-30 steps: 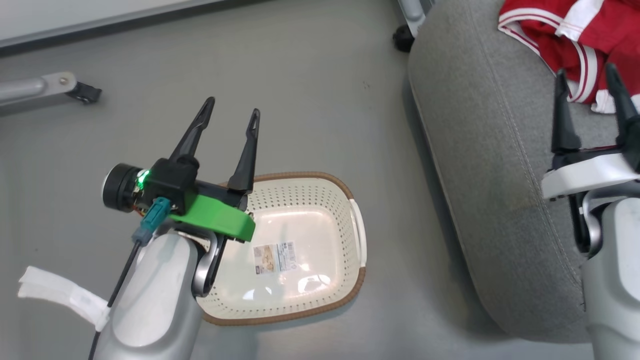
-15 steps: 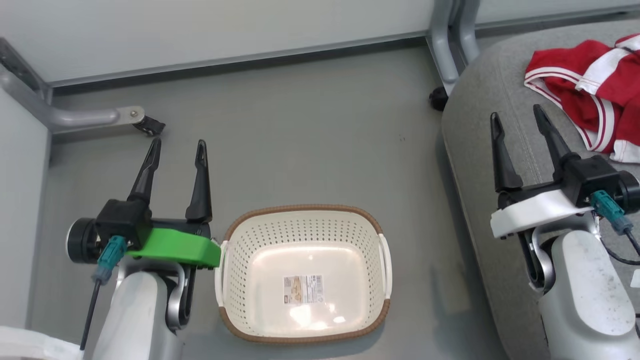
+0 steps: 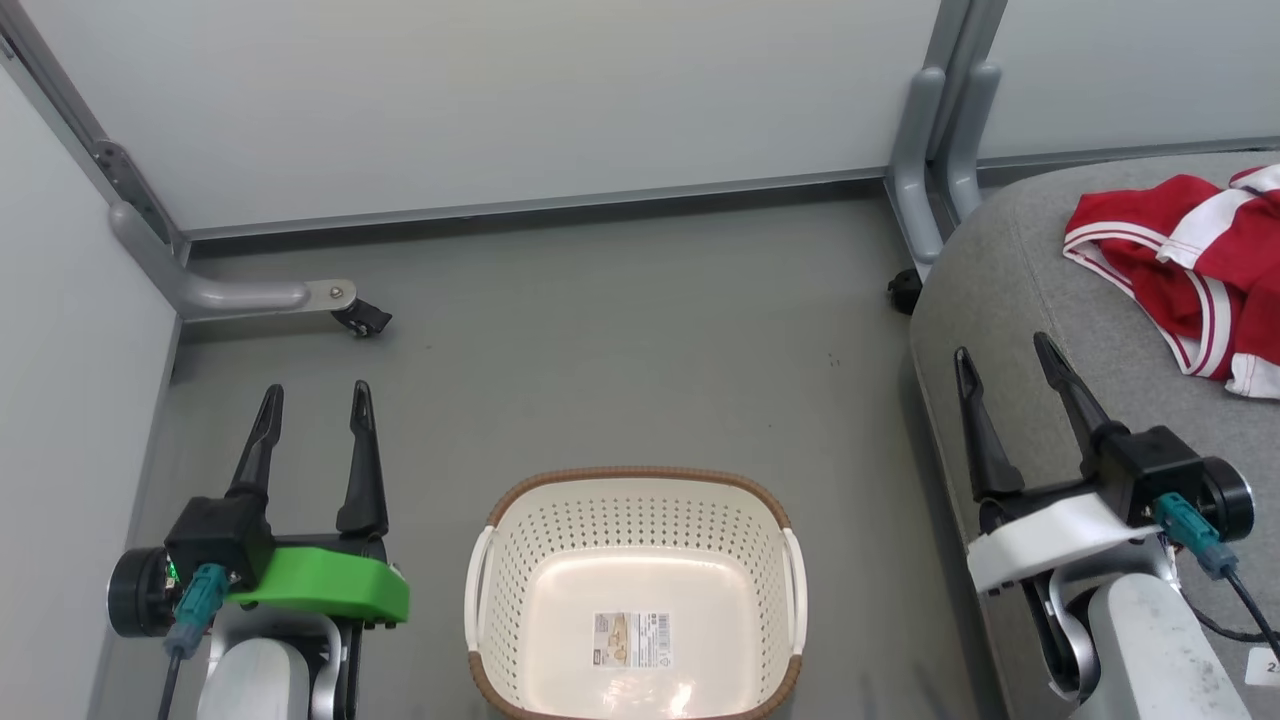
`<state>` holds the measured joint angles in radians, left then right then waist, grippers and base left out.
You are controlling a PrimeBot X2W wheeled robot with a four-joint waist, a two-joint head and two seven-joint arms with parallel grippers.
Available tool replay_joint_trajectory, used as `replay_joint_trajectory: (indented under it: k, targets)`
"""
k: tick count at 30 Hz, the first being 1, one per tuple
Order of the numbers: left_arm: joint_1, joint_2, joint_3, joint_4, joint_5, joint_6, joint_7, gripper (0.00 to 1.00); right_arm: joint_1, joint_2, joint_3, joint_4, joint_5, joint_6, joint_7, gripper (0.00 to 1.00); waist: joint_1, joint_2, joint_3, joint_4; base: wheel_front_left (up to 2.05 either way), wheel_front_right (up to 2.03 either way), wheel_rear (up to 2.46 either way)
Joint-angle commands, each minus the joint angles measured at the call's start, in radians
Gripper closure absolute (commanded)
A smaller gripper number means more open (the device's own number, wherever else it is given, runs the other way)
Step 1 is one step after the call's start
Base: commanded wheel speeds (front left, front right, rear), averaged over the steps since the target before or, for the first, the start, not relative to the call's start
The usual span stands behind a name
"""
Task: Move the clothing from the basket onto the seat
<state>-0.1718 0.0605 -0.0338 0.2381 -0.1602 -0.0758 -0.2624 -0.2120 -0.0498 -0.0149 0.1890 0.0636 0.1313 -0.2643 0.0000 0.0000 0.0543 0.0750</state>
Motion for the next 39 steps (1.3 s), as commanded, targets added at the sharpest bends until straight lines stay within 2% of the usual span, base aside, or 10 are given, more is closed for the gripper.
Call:
replay_joint_trajectory:
  k: [1,12,30,31,36,39]
  targets:
    - [0.023,0.000,0.007,-0.002,0.013,-0.003,-0.003,0.00,0.029,-0.002,0.002,-0.008,0.010,-0.001,0.000,0.00,0.0000,0.0000,-0.024,0.012,0.00,0.00,0.00]
    - [0.081,-0.007,0.015,-0.012,0.021,-0.005,-0.003,0.00,0.141,-0.002,0.012,-0.036,0.054,-0.001,0.000,0.00,0.0000,0.0000,-0.054,0.023,0.00,0.00,0.00]
    - [0.086,-0.009,0.005,0.006,0.036,-0.004,-0.004,0.00,0.124,-0.002,-0.006,0.003,0.056,-0.001,0.000,0.00,0.0000,0.0000,-0.057,0.029,0.00,0.00,0.00]
    - [0.076,-0.009,0.003,0.005,0.032,-0.007,0.000,1.00,0.131,0.001,-0.004,0.002,0.056,0.000,0.000,1.00,0.0000,0.0000,-0.057,0.029,0.00,0.00,0.00]
    - [0.089,-0.012,0.004,0.051,0.022,-0.007,0.010,1.00,0.152,0.010,-0.004,0.044,0.066,0.000,0.005,1.00,0.0000,0.0000,-0.057,0.029,0.00,0.00,0.00]
    - [0.083,-0.012,0.016,0.055,-0.040,-0.009,0.031,1.00,0.146,0.010,-0.012,0.049,0.130,0.000,0.025,1.00,0.0000,0.0000,-0.057,0.026,0.00,0.00,0.00]
